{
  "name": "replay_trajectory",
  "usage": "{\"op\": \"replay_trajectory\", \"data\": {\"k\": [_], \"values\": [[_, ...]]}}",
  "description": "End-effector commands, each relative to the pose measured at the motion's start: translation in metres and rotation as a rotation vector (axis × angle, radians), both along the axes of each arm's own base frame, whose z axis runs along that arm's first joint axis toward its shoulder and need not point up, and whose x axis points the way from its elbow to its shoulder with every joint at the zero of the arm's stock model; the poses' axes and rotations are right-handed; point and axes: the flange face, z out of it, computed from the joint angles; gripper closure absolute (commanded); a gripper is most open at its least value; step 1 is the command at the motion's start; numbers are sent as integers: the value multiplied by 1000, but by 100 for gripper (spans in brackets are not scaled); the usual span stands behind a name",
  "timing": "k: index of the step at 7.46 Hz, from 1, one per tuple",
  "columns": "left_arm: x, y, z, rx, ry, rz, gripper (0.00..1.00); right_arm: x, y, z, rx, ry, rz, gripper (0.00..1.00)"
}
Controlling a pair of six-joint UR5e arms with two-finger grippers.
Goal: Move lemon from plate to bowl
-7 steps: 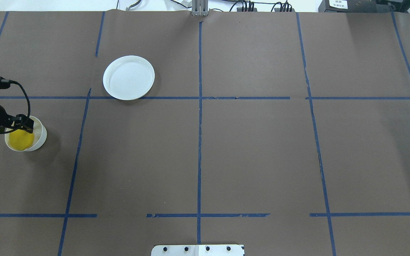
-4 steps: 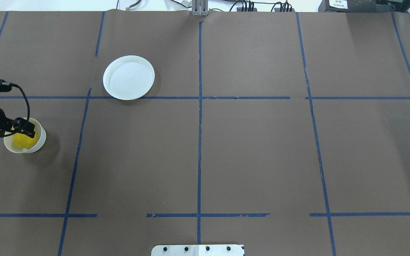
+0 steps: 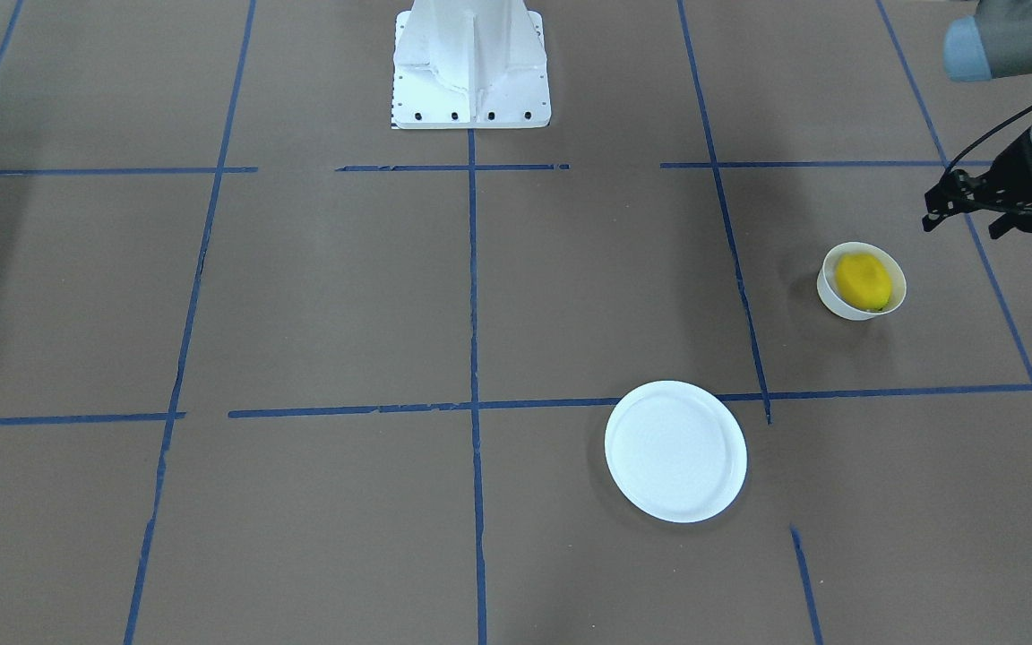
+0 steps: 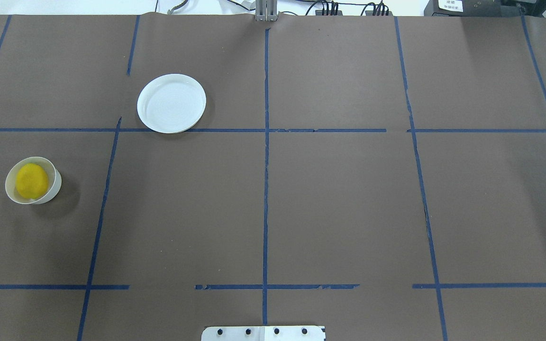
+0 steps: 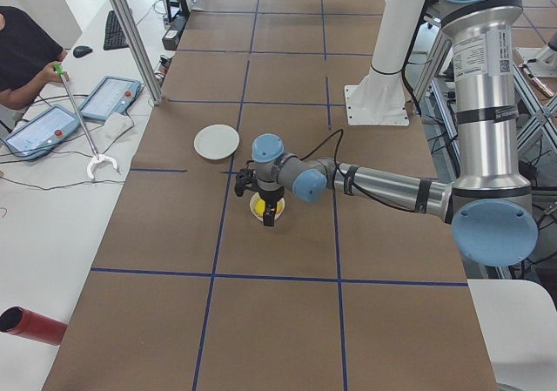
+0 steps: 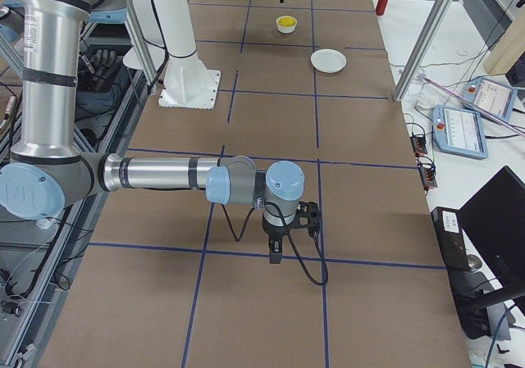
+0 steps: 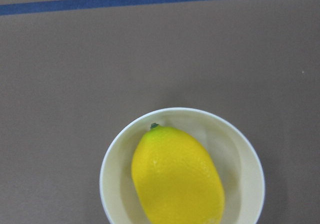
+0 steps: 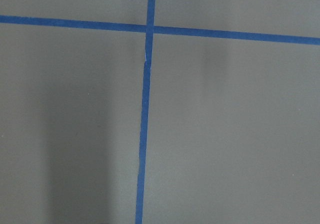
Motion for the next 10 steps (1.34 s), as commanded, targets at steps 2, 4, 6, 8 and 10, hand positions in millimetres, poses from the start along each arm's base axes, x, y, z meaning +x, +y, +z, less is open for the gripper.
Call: {"op": "replay_trajectory", "data": {"k": [2, 4, 6, 8, 10], "values": [[-113, 12, 66, 82, -36, -8, 0, 0, 0, 0, 0, 0, 0, 0], [-165, 9, 63, 30, -53, -76, 1, 0, 0, 0, 0, 0, 0, 0], [-189, -4, 41, -21, -57, -61, 1, 0, 0, 0, 0, 0, 0, 0], [-187, -1, 50, -46, -24, -56, 0, 0, 0, 0, 0, 0, 0, 0], [-184, 5, 47, -70, 17, -79, 0, 0, 0, 0, 0, 0, 0, 0]]}}
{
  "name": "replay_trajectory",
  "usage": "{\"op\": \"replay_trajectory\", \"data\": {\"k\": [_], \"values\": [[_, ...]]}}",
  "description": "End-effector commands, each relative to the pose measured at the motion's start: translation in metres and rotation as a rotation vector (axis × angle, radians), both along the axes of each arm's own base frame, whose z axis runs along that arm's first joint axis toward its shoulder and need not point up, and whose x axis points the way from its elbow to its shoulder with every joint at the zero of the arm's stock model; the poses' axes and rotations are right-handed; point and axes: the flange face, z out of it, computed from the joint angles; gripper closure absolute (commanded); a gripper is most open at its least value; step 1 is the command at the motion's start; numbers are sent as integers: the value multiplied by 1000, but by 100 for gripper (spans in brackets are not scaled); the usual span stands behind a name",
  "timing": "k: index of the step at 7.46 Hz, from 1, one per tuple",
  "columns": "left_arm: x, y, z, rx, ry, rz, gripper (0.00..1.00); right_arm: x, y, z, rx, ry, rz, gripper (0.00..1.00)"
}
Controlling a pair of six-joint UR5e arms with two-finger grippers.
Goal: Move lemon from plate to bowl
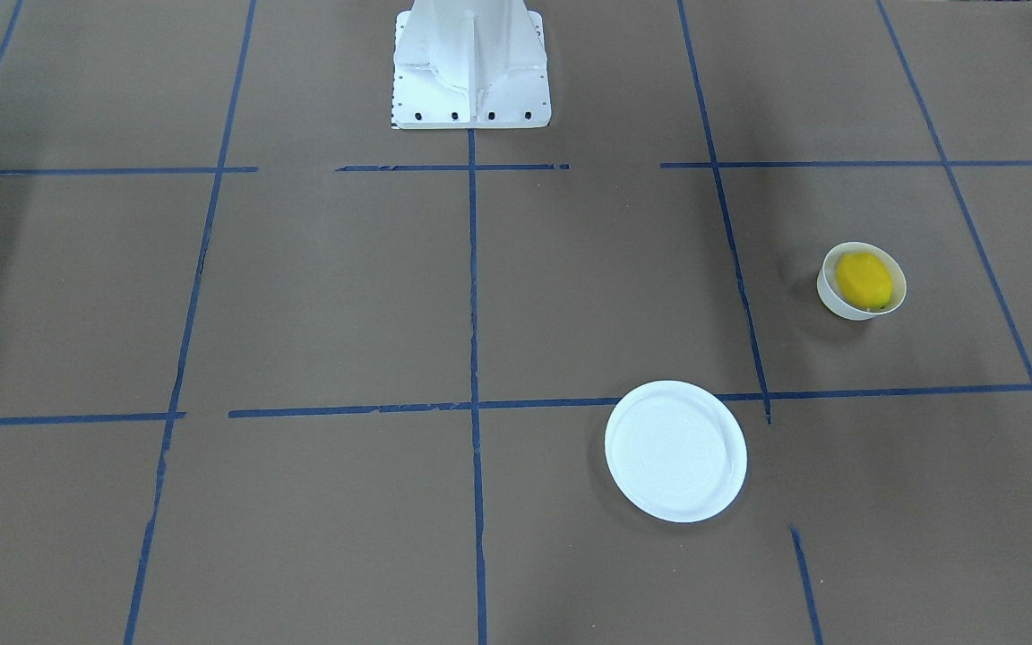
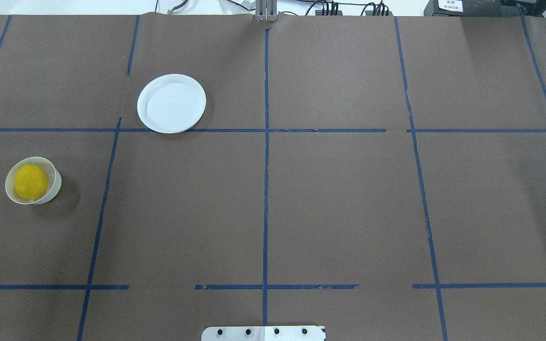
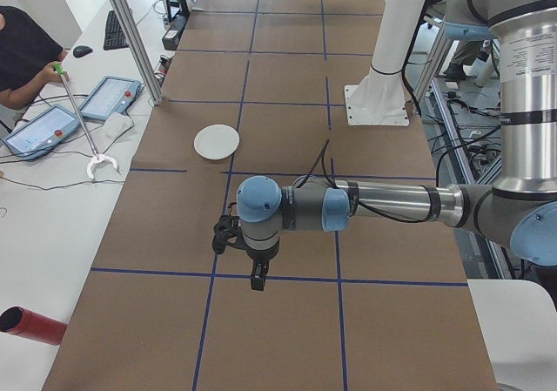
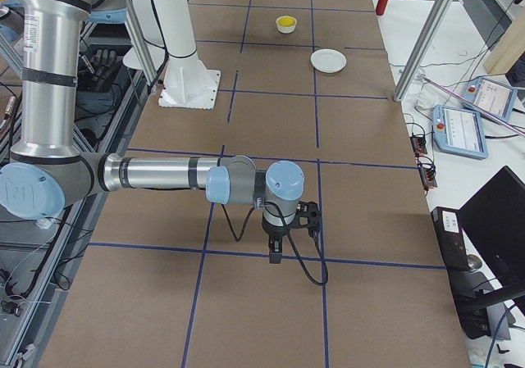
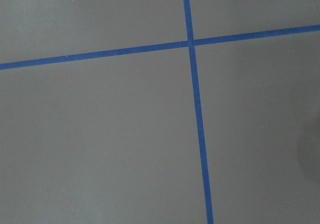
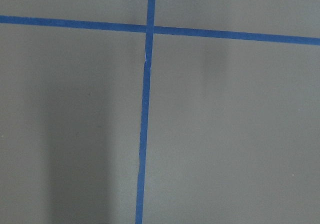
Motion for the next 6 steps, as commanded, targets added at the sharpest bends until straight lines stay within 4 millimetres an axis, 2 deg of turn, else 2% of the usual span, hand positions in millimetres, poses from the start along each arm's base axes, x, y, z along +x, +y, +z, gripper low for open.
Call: {"op": "replay_trajectory", "data": {"k": [1, 3, 4, 6], "values": [[1, 3, -11, 0, 15, -19, 0, 0, 0, 0, 0, 0, 0, 0], [1, 4, -10, -4, 16, -20, 0, 0, 0, 0, 0, 0, 0, 0], [1, 18, -3, -5, 13, -13, 0, 0, 0, 0, 0, 0, 0, 0], [2, 18, -5, -2, 17, -14, 0, 0, 0, 0, 0, 0, 0, 0]]}}
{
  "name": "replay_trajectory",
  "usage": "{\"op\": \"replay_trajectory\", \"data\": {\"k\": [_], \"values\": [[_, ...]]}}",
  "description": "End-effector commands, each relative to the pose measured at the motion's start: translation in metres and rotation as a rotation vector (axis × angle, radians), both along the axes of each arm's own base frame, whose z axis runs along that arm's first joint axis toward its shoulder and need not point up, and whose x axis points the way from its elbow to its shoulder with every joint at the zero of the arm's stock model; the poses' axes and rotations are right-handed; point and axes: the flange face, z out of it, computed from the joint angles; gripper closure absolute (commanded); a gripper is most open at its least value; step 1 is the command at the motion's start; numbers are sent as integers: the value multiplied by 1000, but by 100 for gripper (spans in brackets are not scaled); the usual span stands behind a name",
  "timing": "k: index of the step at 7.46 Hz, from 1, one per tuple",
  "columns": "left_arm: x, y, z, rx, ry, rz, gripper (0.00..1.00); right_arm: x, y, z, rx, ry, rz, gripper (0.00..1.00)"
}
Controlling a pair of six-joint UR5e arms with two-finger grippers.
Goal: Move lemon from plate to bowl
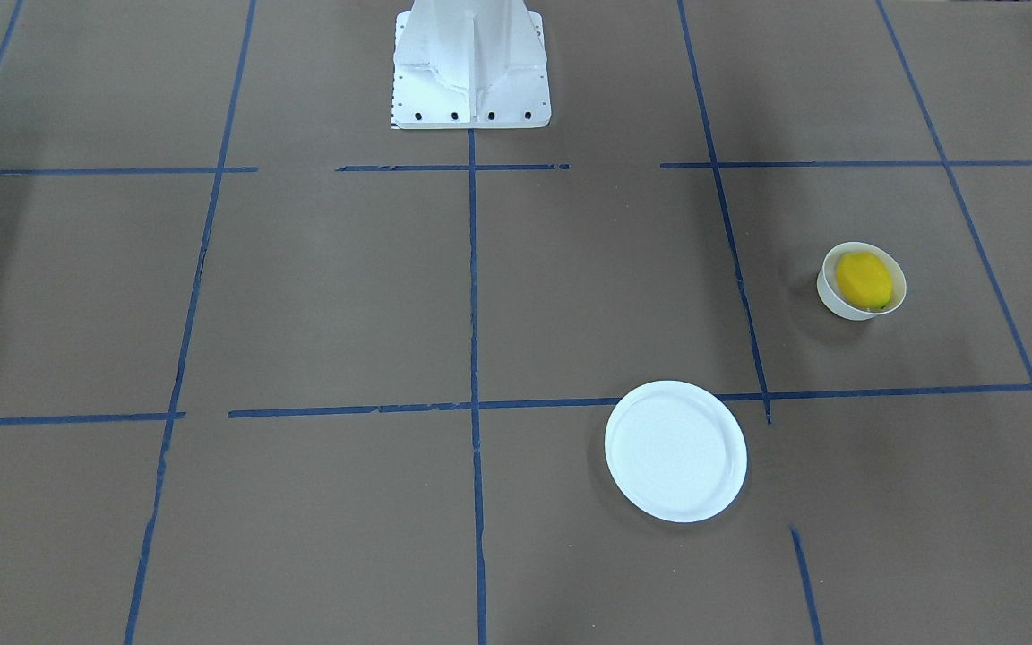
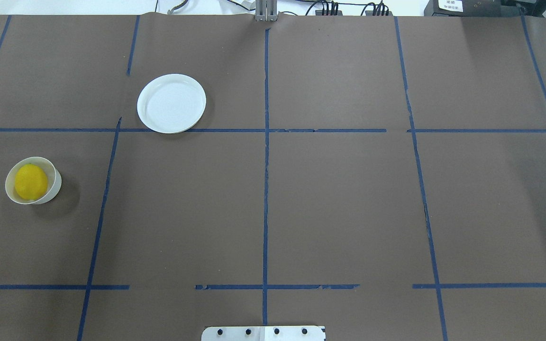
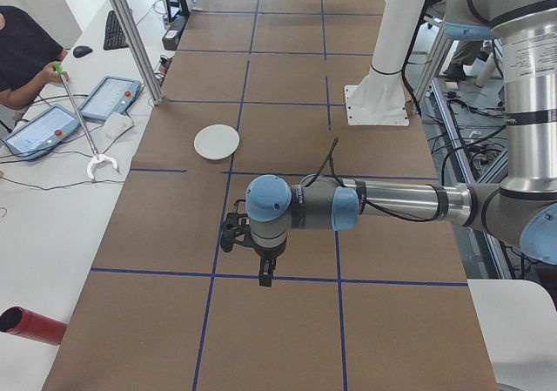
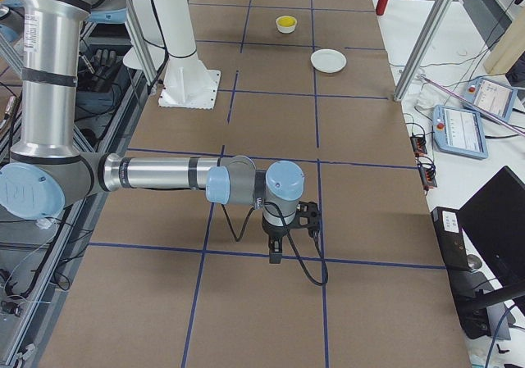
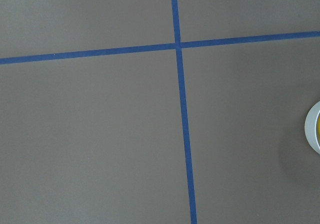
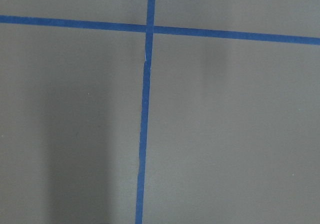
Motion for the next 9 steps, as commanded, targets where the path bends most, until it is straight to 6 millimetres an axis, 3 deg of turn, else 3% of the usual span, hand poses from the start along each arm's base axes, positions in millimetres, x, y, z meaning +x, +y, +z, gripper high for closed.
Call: {"op": "replay_trajectory", "data": {"k": [1, 2, 3, 9], "values": [[0, 2, -2, 5, 5, -1, 0, 0, 0, 0, 0, 0, 0, 0], [1, 1, 1, 2, 7, 2, 0, 0, 0, 0, 0, 0, 0, 0], [0, -1, -11, 24, 7, 0, 0, 0, 0, 0, 0, 0, 0, 0], [1, -8, -12, 25, 6, 2, 0, 0, 0, 0, 0, 0, 0, 0]]}}
